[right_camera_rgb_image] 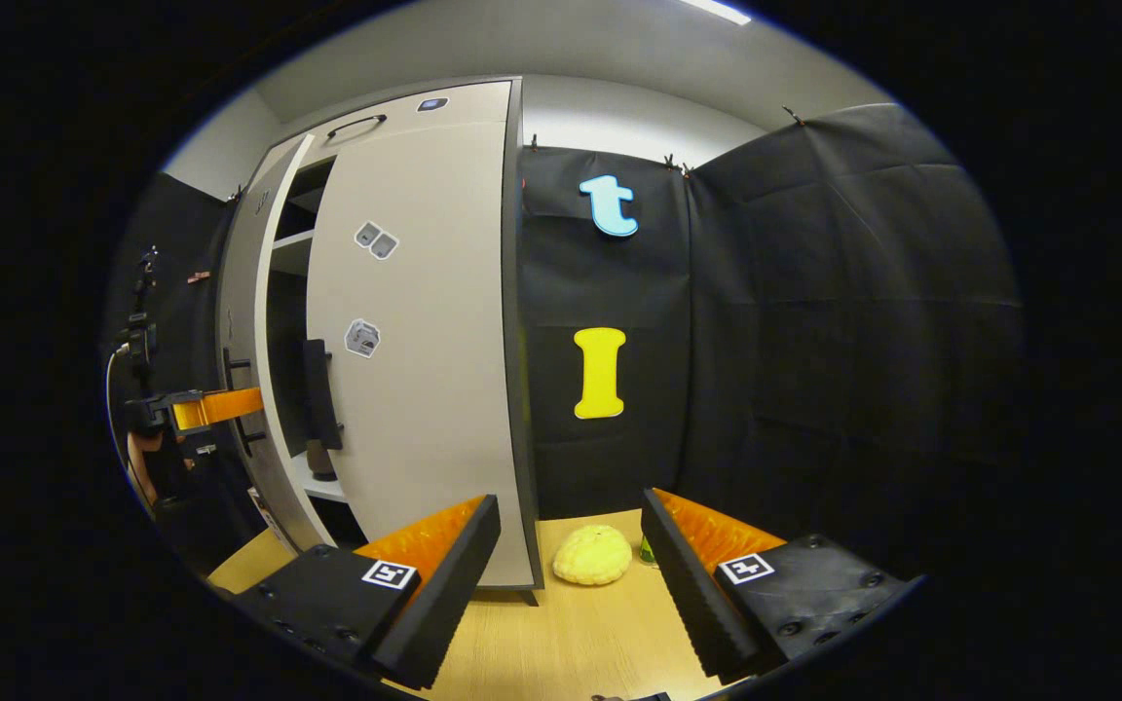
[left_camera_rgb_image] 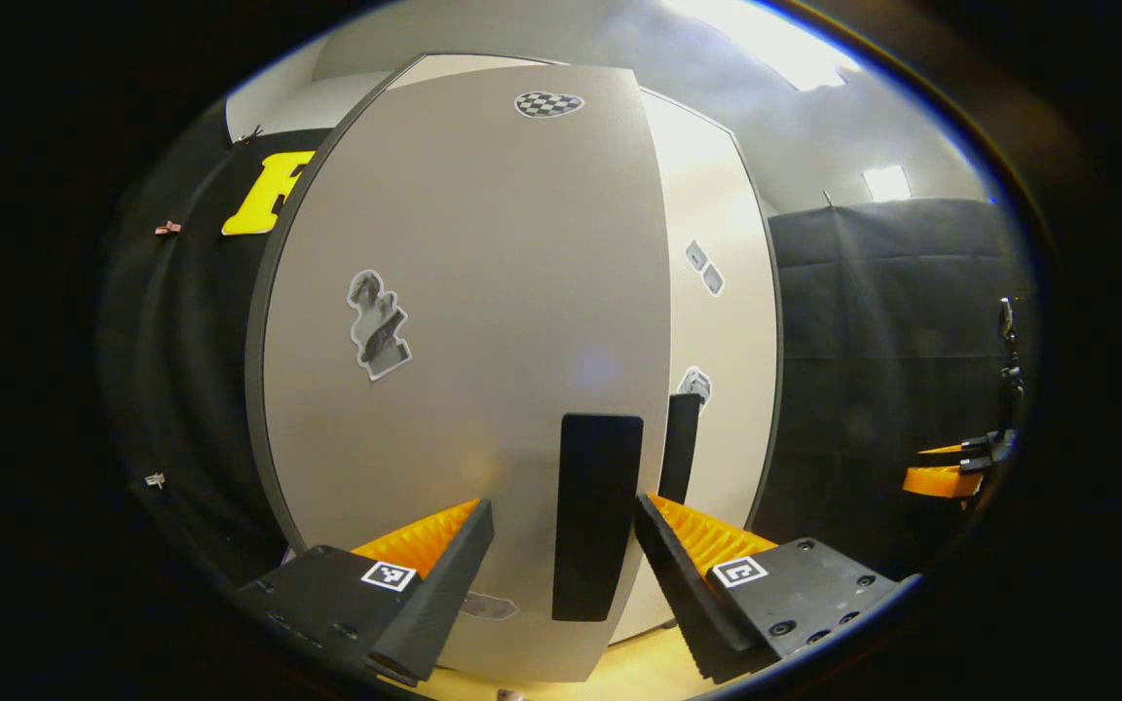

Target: Grab one shoe with the right hand and put it into the shoe cabinet, grab the other shoe with the left hand and put it into the shoe cabinet; then close the right door with the right hand and the left door with the left hand.

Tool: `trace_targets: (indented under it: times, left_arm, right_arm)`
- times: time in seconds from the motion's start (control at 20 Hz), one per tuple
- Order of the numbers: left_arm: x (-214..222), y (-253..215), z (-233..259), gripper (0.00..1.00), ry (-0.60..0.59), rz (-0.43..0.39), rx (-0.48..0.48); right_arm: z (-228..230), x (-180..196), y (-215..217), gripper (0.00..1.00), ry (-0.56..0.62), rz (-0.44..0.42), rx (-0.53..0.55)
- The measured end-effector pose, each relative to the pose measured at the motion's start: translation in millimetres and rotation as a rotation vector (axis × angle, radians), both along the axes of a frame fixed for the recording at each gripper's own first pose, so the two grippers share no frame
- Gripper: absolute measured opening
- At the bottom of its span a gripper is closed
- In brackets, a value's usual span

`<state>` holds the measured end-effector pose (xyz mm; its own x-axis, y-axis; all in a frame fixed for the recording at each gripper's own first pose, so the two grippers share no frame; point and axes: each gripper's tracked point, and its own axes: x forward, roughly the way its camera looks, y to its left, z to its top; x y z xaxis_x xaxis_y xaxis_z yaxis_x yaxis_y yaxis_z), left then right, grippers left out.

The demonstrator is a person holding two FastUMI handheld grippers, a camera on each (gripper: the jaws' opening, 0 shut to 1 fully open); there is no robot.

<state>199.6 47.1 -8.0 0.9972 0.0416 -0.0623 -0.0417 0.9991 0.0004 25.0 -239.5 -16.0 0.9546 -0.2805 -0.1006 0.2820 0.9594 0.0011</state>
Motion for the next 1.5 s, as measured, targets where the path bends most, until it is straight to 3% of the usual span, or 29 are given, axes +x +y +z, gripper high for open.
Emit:
trace_targets:
  times: [0.4,0.9,1.1,1.5]
  left_arm:
    - [21.3,-1.9,-2.0,0.93,-0.007,0.150,0.002]
    - [29.4,-0.8,-2.5,0.94,-0.030,0.255,-0.004]
    - [8.2,-2.3,10.4,0.95,-0.047,0.265,0.010]
    - [-78.6,-18.6,10.4,0.95,-0.009,0.234,0.013]
  right_arm:
    - [-2.5,-4.0,-10.7,0.97,0.009,0.045,0.027]
    - [2.3,3.5,-12.8,0.97,0.011,0.127,0.037]
    - [5.4,11.3,-4.6,0.97,0.005,0.161,0.044]
    - [15.3,25.1,46.0,0.97,-0.011,0.266,0.022]
